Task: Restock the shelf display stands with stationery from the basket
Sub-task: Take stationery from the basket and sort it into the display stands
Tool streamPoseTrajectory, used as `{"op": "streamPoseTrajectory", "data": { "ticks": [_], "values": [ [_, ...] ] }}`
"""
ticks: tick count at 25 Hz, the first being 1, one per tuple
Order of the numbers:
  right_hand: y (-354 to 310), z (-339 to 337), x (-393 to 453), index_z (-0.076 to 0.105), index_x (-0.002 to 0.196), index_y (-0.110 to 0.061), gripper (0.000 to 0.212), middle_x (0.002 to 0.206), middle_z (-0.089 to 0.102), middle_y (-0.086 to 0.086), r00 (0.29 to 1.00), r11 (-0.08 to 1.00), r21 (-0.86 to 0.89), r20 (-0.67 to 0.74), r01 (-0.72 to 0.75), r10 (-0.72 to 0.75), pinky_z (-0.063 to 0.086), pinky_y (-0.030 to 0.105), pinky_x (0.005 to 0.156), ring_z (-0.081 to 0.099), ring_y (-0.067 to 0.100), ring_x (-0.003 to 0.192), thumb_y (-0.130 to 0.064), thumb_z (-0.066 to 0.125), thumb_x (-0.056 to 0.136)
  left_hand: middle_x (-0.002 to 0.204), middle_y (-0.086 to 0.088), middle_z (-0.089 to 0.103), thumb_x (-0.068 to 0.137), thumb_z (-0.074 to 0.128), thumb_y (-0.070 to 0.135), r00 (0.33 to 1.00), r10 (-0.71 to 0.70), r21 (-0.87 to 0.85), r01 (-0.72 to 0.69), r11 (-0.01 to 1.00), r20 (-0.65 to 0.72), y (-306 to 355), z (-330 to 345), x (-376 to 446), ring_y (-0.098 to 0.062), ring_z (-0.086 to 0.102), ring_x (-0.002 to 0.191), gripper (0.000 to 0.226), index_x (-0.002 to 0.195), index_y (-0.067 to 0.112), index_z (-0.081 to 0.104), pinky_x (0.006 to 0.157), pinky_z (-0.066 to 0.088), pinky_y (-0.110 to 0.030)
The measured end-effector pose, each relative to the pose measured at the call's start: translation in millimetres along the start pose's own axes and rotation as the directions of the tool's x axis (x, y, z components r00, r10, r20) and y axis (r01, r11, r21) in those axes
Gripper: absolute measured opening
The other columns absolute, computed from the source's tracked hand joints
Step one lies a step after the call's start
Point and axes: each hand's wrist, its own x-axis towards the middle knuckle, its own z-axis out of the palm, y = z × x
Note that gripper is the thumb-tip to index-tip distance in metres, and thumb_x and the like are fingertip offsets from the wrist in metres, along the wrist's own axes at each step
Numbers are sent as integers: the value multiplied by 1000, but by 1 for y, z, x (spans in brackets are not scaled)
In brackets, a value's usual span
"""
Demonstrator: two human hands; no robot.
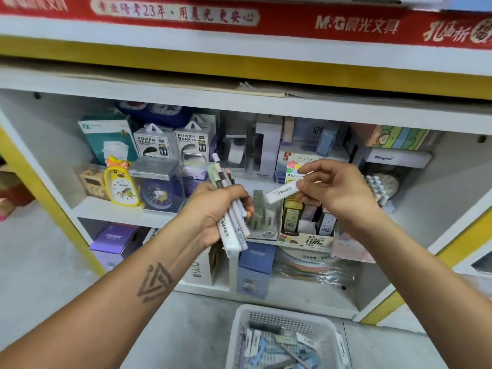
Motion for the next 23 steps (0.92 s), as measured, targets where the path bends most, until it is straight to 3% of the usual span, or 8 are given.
{"op": "streamPoseTrajectory", "data": {
  "ticks": [2, 5, 9, 11, 14, 18, 21, 23],
  "values": [
    [-1, 8, 11, 70, 92, -14, 16, 89, 73, 9, 992, 959, -268, -53, 93, -111, 62, 32, 74, 74, 21, 75, 1, 70, 88, 60, -21, 63, 83, 62, -10, 998, -9, -24, 7, 1000, -62, 8, -18, 5, -25, 62, 46, 3, 83, -8, 59, 47, 54, -30],
    [-2, 29, 24, 72, 99, -20, 14, 93, 73, 1, 964, 794, -556, 52, 245, -261, 58, 35, 80, 72, 18, 80, -9, 69, 91, 60, -20, 62, 82, 62, -10, 994, -28, -50, 23, 998, -107, 15, -38, 11, -26, 63, 47, 6, 81, -5, 59, 48, 55, -31],
    [-2, 40, 40, 68, 103, -20, 13, 95, 72, 4, 907, 352, -859, 254, 371, -337, 54, 39, 77, 64, 30, 90, -14, 62, 93, 63, -22, 63, 80, 62, -11, 994, -59, -45, 55, 998, -96, 12, -53, 13, -28, 65, 51, 12, 91, -6, 58, 52, 55, -33],
    [-1, 38, 44, 66, 96, -20, 12, 91, 70, 4, 910, 246, -895, 300, 372, -286, 53, 38, 71, 62, 31, 86, -10, 61, 90, 62, -22, 63, 80, 61, -12, 995, -71, -32, 69, 997, -65, 9, -53, 12, -28, 64, 51, 9, 87, -7, 58, 50, 55, -32],
    [8, 44, 43, 67, 93, -19, 9, 90, 69, 3, 907, 184, -897, 364, 403, -211, 49, 35, 68, 61, 30, 84, -11, 65, 88, 61, -21, 63, 80, 62, -12, 996, -91, -19, 90, 996, -24, 6, -50, 10, -29, 64, 52, 6, 81, -7, 59, 50, 55, -32],
    [17, 48, 45, 68, 93, -20, 8, 92, 71, 1, 903, 194, -884, 398, 425, -162, 49, 34, 70, 62, 24, 84, -14, 68, 88, 62, -20, 62, 81, 61, -12, 994, -105, -19, 106, 994, 18, 5, -46, 7, -28, 64, 53, 8, 82, -5, 58, 50, 56, -32],
    [20, 49, 49, 68, 90, -24, 10, 90, 70, -5, 903, 242, -871, 404, 428, -146, 41, 30, 68, 60, 20, 84, -16, 72, 85, 64, -20, 61, 81, 61, -13, 993, -111, -32, 112, 993, 41, 4, -45, 5, -29, 63, 54, 13, 78, -1, 59, 51, 56, -32],
    [22, 50, 51, 67, 87, -26, 11, 91, 69, -5, 908, 208, -884, 402, 419, -121, 39, 30, 68, 60, 20, 85, -16, 70, 85, 65, -20, 62, 81, 62, -13, 992, -116, -36, 118, 992, 55, 5, -44, 3, -28, 64, 55, 10, 78, -3, 59, 51, 57, -32]
  ]
}}
